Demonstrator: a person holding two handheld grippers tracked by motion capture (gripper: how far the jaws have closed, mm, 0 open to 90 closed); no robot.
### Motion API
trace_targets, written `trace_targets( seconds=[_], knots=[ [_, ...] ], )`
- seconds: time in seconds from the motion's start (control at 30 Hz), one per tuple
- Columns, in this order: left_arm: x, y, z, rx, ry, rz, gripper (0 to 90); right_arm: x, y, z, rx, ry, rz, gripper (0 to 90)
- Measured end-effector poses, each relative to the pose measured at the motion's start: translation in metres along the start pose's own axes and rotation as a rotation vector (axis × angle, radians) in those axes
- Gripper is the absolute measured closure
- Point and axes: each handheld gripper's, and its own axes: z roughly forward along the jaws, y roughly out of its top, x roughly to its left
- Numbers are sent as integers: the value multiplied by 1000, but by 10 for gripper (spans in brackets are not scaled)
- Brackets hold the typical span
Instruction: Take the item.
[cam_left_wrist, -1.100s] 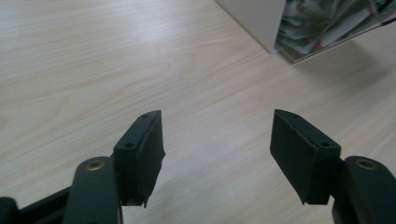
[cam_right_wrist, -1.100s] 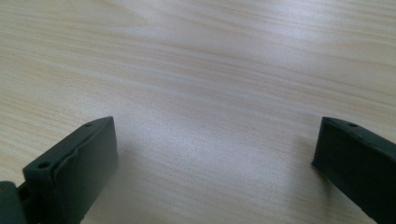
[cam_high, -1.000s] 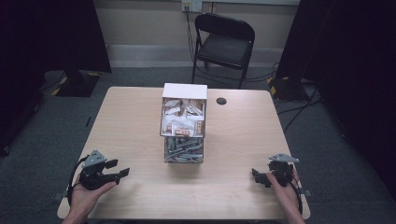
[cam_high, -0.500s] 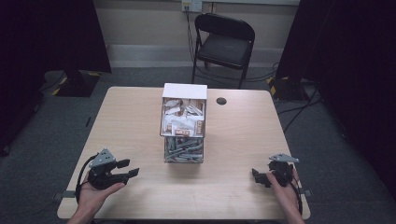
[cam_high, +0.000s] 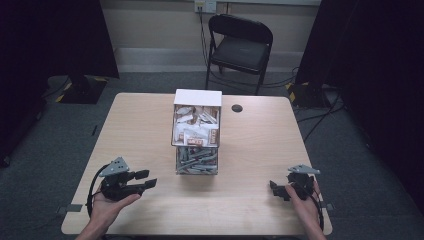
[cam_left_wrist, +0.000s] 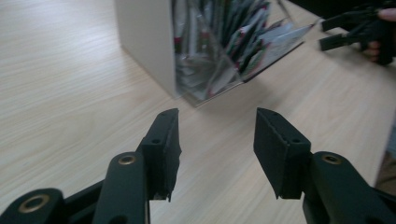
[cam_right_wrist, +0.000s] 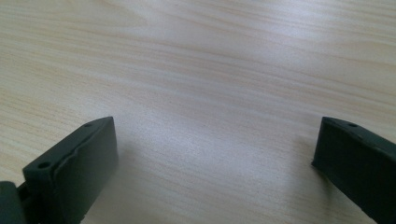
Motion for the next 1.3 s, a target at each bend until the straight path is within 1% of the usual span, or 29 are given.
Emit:
trace_targets(
  seconds=[0.1, 0.17, 0.27, 0.37, 0.43, 0.5, 0.57, 0.67, 0.73, 0.77, 0.83, 0.93, 1.0, 1.03, 1.07, 1.13, 1.17, 1.23, 1.3],
  knots=[
    [-3, 4, 2, -14, -31, 3, 544, 0, 0, 0, -1, 0, -1, 0],
    [-5, 6, 4, -12, -37, 17, 550, 0, 0, 0, -1, 0, -1, 0],
    [-8, 8, 9, -4, -43, 28, 551, 0, 0, 0, -1, 0, -1, 0],
    [-10, 13, 13, -23, -47, 36, 559, 0, 0, 0, -1, 0, -1, 0],
    [-12, 15, 17, -22, -49, 45, 581, 0, 0, 0, -1, 0, -1, 0],
    [-13, 17, 19, -33, -61, 40, 586, 0, 0, 0, -1, 0, -2, 0],
    [-16, 19, 22, -36, -73, 44, 587, 0, 0, 0, -1, 0, -2, 0],
    [-21, 24, 24, -40, -82, 68, 588, 0, 0, 0, -1, 0, -2, 0],
    [-24, 28, 26, -42, -105, 71, 623, 0, 0, 0, -1, 1, -2, 0],
    [-25, 31, 28, -43, -107, 81, 630, 0, 0, 0, -1, 1, -2, 0],
    [-30, 34, 33, -51, -122, 87, 630, 0, 0, 0, -1, 0, -2, 0],
    [-37, 38, 42, -40, -124, 117, 621, 0, 0, 0, -1, 0, -2, 0],
    [-41, 39, 47, -37, -135, 111, 601, 0, 0, 0, -1, 0, -2, 0],
    [-42, 40, 50, -35, -138, 113, 602, 0, 0, 0, -1, 0, -2, 0],
    [-44, 41, 52, -30, -139, 123, 601, 0, 0, 0, -1, 0, -2, 0],
    [-47, 43, 56, -27, -154, 132, 603, 0, 0, 0, -1, 0, -2, 0],
    [-48, 44, 57, -29, -151, 138, 609, 0, 0, 0, -1, 0, -2, 0],
    [-49, 46, 59, -40, -163, 136, 609, 0, 0, 0, -1, 0, -2, 0],
    [-49, 47, 59, -38, -162, 144, 608, 0, 0, 0, -1, 0, -2, 0]
  ],
)
